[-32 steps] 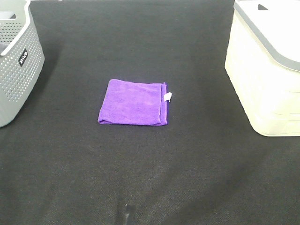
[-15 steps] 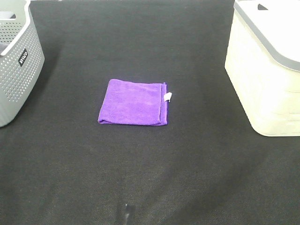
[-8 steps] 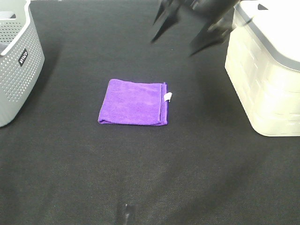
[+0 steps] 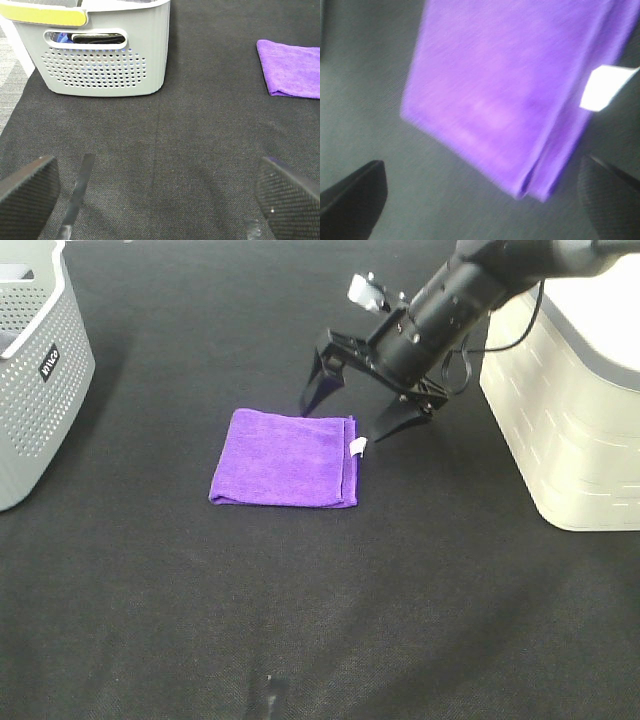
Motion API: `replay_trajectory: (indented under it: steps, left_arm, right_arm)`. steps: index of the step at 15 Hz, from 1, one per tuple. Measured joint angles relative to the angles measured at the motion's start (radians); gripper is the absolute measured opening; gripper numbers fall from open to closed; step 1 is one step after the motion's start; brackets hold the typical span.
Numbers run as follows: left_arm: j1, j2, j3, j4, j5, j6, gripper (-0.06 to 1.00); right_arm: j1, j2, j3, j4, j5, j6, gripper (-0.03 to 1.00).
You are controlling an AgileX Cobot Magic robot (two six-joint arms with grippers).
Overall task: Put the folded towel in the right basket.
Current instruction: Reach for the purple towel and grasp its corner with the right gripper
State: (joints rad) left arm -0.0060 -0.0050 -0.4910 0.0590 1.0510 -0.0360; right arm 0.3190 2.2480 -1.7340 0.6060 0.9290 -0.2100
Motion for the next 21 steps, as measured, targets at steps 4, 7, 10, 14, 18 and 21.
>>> replay_trajectory:
  steps: [4,7,10,14,18,21]
  left_arm:
    - [0.000,0.000,0.000,0.000,0.000,0.000,0.99]
    - [0.000,0.000,0.000,0.000,0.000,0.000,0.99]
    - [0.000,0.000,0.000,0.000,0.000,0.000,0.99]
    - [0.000,0.000,0.000,0.000,0.000,0.000,0.99]
    - [0.000,0.000,0.000,0.000,0.000,0.000,0.99]
    - [0.000,0.000,0.000,0.000,0.000,0.000,0.99]
  right_arm:
    - [-0.042,0.033,0.000,-0.006,-0.067,0.001,0.98]
    - [-0.075,0.080,-0.003,-0.005,-0.075,0.008,0.97]
    - [-0.075,0.116,-0.003,0.030,-0.076,0.008,0.97]
    - [-0.075,0.137,-0.015,0.053,-0.076,0.008,0.96]
    - [-0.003,0.167,-0.032,0.073,-0.127,0.031,0.93]
    - [0.054,0.188,-0.038,0.094,-0.177,0.037,0.91]
